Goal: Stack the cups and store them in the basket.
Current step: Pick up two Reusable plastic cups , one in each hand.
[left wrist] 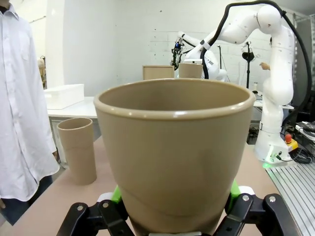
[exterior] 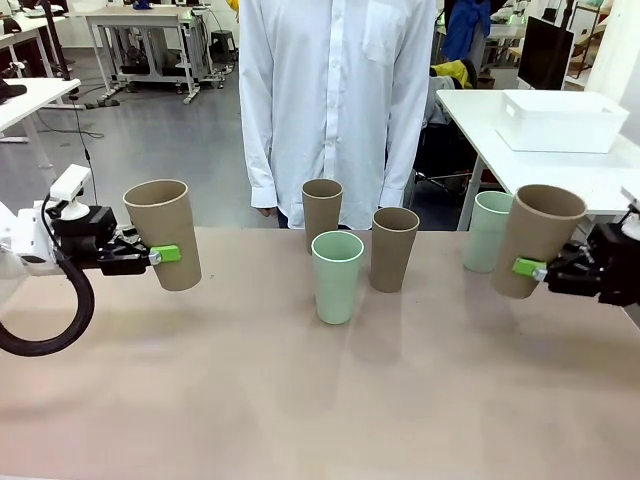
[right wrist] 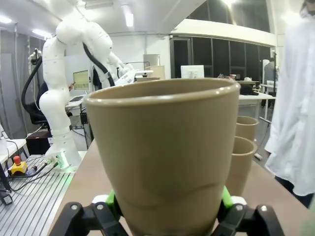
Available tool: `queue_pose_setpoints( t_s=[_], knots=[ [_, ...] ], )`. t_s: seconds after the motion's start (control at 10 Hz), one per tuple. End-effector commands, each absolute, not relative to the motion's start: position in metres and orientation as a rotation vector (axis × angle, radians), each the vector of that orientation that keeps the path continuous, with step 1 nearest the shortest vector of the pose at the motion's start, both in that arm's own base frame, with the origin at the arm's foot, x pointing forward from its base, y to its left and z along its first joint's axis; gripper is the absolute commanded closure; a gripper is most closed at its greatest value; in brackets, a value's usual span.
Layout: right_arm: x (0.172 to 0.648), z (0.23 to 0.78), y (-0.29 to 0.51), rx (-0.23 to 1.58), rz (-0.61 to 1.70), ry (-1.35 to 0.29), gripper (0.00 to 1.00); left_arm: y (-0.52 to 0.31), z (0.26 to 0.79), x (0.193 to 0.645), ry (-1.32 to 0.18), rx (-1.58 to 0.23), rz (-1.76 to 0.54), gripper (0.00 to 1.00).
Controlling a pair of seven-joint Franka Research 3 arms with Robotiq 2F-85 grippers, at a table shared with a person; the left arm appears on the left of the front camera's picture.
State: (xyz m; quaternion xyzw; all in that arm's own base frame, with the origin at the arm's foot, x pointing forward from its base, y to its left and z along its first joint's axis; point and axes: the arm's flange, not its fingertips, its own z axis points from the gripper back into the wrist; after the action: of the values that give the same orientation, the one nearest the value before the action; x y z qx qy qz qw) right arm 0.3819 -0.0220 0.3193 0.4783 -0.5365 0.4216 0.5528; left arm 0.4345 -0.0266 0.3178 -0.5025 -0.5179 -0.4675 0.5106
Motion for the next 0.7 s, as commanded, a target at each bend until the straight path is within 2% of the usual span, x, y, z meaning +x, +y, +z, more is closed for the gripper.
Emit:
queue_pose_setpoints(
  t_s=[0.0,0.3,0.5,0.6],
  knots=[
    [0.363,0.316,-0.004,1.112,1.035,-1.275,0.16,-0.028,0.317,0.414,-1.244,-1.219,-1.175,0.16],
    [0.346,0.312,0.006,1.108,1.052,-1.26,0.16,-0.035,0.324,0.384,-1.244,-1.171,-1.224,0.16],
    [0.344,0.311,0.008,1.142,1.042,-1.248,0.16,-0.037,0.327,0.385,-1.251,-1.159,-1.231,0.16],
    [0.381,0.31,-0.01,1.14,1.021,-1.247,0.16,-0.037,0.329,0.387,-1.256,-1.177,-1.26,0.16]
  ],
)
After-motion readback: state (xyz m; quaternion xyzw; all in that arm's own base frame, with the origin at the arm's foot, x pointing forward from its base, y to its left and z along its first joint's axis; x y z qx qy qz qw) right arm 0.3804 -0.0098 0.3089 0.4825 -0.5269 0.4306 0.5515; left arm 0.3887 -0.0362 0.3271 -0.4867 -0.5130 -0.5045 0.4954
